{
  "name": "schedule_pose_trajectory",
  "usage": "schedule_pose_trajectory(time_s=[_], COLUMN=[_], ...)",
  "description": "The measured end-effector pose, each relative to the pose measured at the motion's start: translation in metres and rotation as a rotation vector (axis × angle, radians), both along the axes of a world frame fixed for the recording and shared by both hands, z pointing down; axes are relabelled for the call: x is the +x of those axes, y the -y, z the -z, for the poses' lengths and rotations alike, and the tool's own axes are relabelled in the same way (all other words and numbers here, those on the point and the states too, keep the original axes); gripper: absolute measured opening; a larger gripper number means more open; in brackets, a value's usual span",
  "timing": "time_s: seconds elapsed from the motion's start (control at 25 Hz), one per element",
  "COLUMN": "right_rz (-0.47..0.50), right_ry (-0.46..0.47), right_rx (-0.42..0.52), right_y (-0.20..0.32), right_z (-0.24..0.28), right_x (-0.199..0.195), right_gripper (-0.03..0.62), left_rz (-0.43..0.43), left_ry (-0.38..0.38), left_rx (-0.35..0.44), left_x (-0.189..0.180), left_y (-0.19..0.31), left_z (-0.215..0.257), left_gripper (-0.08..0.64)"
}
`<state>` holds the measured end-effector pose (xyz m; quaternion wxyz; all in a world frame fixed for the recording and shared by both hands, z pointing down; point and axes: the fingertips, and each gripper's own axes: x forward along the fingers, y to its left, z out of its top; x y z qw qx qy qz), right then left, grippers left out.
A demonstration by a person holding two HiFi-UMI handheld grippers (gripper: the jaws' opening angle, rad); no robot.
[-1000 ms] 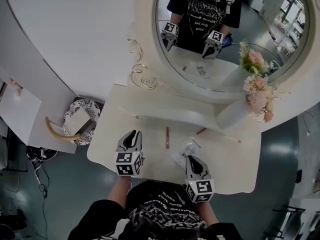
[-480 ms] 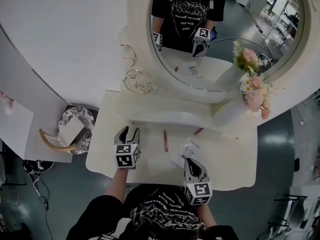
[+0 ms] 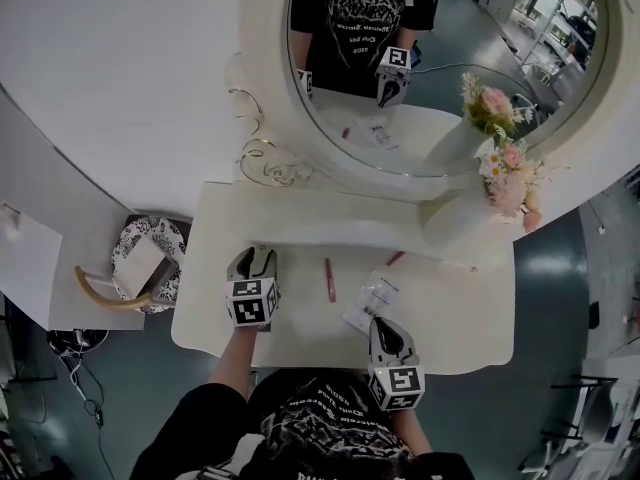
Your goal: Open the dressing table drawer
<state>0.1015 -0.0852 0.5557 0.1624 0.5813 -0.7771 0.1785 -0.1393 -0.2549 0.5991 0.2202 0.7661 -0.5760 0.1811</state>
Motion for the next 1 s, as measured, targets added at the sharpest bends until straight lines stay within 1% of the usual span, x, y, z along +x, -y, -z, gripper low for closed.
schedule_pose_trajectory(time_s=[0.12, 0.32, 0.6, 1.0], right_rz=[-0.011, -0.016, -0.011, -0.027], right_ry=[0.002, -0.001, -0.005, -0.007], right_rx=[0.001, -0.005, -0.007, -0.016], right_y=[0.000, -0.001, 0.001, 0.000], right_z=[0.000, -0.001, -0.002, -0.004], right_x=[0.002, 0.004, 0.003, 0.008], right_gripper=[0.012, 0.012, 0.012, 0.012], left_rz=[-0.002, 0.028, 0.008, 0.003], left_ry=[0.004, -0.005, 0.004, 0.009], left_rx=[-0.003, -0.010, -0.013, -0.011], left_x=[0.001, -0.006, -0.004, 0.000], left_y=[0.004, 0.009, 0.013, 0.019], left_z=[-0.002, -0.003, -0.004, -0.005], left_gripper=[0.179, 0.179, 0.179, 0.179])
